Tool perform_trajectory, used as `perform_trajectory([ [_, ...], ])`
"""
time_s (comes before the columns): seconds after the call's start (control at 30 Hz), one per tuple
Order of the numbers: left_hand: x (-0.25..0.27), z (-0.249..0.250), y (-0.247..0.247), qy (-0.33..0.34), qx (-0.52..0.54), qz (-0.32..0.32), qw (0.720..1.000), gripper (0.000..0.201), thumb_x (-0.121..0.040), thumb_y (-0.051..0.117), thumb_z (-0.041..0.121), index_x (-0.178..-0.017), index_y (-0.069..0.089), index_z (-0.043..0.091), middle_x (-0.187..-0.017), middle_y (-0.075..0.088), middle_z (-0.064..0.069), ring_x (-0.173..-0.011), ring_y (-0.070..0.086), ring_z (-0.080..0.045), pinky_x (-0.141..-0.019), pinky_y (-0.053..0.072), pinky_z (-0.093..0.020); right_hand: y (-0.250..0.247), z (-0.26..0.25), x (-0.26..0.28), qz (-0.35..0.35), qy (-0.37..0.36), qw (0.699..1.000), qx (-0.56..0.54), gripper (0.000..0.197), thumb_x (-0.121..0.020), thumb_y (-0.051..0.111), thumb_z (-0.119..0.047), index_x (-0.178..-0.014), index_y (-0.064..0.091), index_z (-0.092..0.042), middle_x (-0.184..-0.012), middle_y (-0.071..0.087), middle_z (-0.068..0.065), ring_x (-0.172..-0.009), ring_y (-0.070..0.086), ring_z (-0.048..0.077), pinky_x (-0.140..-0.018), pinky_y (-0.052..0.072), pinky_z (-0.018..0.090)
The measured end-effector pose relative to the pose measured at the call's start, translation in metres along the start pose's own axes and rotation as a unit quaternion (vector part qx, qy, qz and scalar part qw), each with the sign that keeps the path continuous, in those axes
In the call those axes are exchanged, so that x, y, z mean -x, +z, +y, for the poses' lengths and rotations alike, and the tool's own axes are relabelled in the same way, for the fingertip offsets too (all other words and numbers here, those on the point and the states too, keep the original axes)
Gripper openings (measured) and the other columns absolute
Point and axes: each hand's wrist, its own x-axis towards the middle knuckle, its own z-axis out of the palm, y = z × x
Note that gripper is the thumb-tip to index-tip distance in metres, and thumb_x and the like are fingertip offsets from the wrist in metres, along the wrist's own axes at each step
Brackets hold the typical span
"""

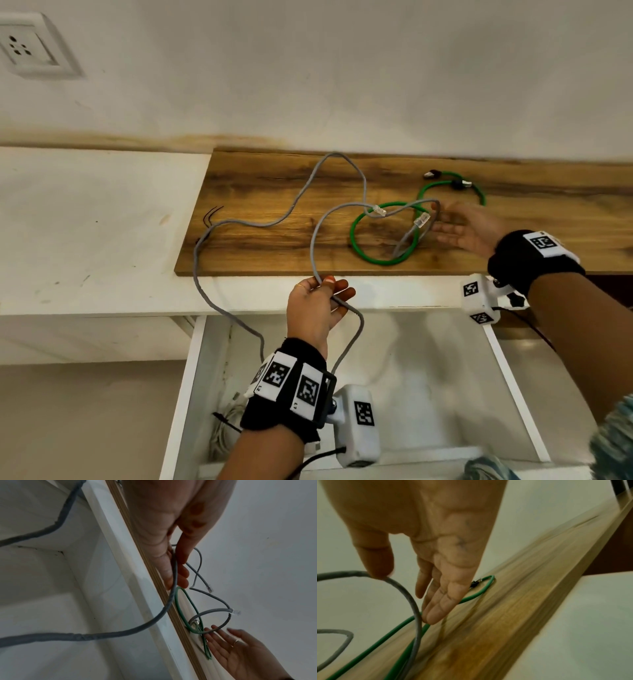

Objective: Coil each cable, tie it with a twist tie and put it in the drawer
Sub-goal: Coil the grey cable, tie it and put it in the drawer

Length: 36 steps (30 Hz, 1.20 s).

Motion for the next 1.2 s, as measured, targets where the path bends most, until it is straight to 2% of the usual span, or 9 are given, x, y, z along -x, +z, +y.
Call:
perform_trajectory([
  [0.1, 0.0, 0.0, 0.001, -0.006, 0.001, 0.001, 1.0, 0.009, -0.097, 0.047, 0.006, -0.095, 0.056, 0.008, -0.08, 0.067, -0.009, -0.077, 0.068, -0.024, -0.081, 0.055, -0.038, -0.003, 0.018, 0.0, -0.014, 0.02, 0.997, 0.073, 0.026, -0.094, 0.048, -0.004, -0.116, 0.055, -0.016, -0.114, 0.064, 0.005, -0.09, 0.062, 0.014, -0.074, 0.052, 0.026],
  [0.2, 0.002, -0.002, 0.004, -0.015, 0.0, 0.006, 1.0, 0.006, -0.097, 0.048, 0.009, -0.095, 0.054, 0.007, -0.069, 0.06, -0.007, -0.066, 0.063, -0.02, -0.081, 0.054, -0.04, 0.008, 0.037, 0.001, 0.003, -0.018, 0.986, 0.167, 0.027, -0.094, 0.054, -0.01, -0.119, 0.051, -0.021, -0.095, 0.063, -0.004, -0.08, 0.058, 0.007, -0.069, 0.045, 0.021],
  [0.33, 0.001, -0.006, 0.006, -0.025, -0.002, 0.012, 1.0, 0.009, -0.099, 0.046, 0.014, -0.099, 0.053, 0.008, -0.066, 0.06, -0.007, -0.061, 0.062, -0.019, -0.082, 0.054, -0.042, 0.022, 0.043, -0.001, 0.062, -0.101, 0.973, 0.2, 0.012, -0.098, 0.047, -0.017, -0.094, 0.054, -0.026, -0.087, 0.062, -0.006, -0.058, 0.062, -0.002, -0.056, 0.041, 0.018],
  [0.47, -0.002, -0.007, 0.007, -0.019, 0.02, 0.013, 1.0, 0.015, -0.099, 0.042, 0.014, -0.109, 0.051, 0.008, -0.065, 0.066, -0.006, -0.06, 0.066, -0.018, -0.084, 0.054, -0.043, 0.025, 0.034, -0.002, 0.099, -0.159, 0.959, 0.211, 0.018, -0.099, 0.044, -0.012, -0.086, 0.053, -0.019, -0.093, 0.067, 0.005, -0.06, 0.066, 0.009, -0.064, 0.05, 0.037],
  [0.57, -0.003, -0.007, 0.008, -0.011, 0.039, 0.011, 0.999, 0.018, -0.1, 0.04, 0.015, -0.116, 0.047, 0.01, -0.073, 0.07, -0.008, -0.066, 0.069, -0.02, -0.088, 0.052, -0.045, 0.026, 0.012, 0.009, 0.148, -0.251, 0.877, 0.382, 0.015, -0.098, 0.042, -0.012, -0.103, 0.054, -0.005, -0.093, 0.066, 0.008, -0.076, 0.06, 0.021, -0.068, 0.042, 0.027],
  [0.67, -0.003, -0.007, 0.01, -0.009, 0.042, 0.008, 0.999, 0.02, -0.101, 0.039, 0.016, -0.12, 0.045, 0.01, -0.081, 0.072, -0.01, -0.072, 0.07, -0.022, -0.091, 0.052, -0.048, 0.029, -0.009, 0.017, 0.156, -0.346, 0.81, 0.448, 0.027, -0.094, 0.036, -0.014, -0.115, 0.053, -0.009, -0.091, 0.064, 0.013, -0.078, 0.061, 0.032, -0.071, 0.05, 0.041],
  [0.8, -0.003, -0.009, 0.011, -0.007, 0.033, -0.01, 0.999, 0.022, -0.101, 0.039, 0.016, -0.121, 0.045, 0.009, -0.084, 0.073, -0.01, -0.077, 0.072, -0.023, -0.09, 0.053, -0.047, 0.03, -0.025, 0.02, 0.167, -0.4, 0.744, 0.508, 0.031, -0.096, 0.039, -0.025, -0.117, 0.058, -0.012, -0.101, 0.055, 0.019, -0.083, 0.06, 0.039, -0.069, 0.049, 0.042],
  [0.9, -0.003, -0.01, 0.011, -0.01, 0.018, -0.03, 0.999, 0.021, -0.101, 0.04, 0.017, -0.119, 0.047, 0.009, -0.083, 0.074, -0.008, -0.077, 0.072, -0.022, -0.088, 0.054, -0.046, 0.032, -0.034, 0.023, 0.163, -0.439, 0.704, 0.534, 0.029, -0.096, 0.048, -0.01, -0.122, 0.061, -0.012, -0.099, 0.051, 0.023, -0.081, 0.056, 0.039, -0.062, 0.037, 0.032],
  [1.2, 0.0, -0.009, 0.012, 0.002, -0.002, -0.056, 0.998, 0.023, -0.099, 0.044, 0.012, -0.121, 0.046, 0.018, -0.091, 0.075, -0.007, -0.083, 0.073, -0.022, -0.091, 0.052, -0.045, 0.03, -0.051, 0.03, 0.071, -0.511, 0.569, 0.64, 0.045, -0.083, 0.056, 0.011, -0.117, 0.067, -0.016, -0.095, 0.056, 0.02, -0.081, 0.049, 0.039, -0.056, 0.05, 0.041],
])
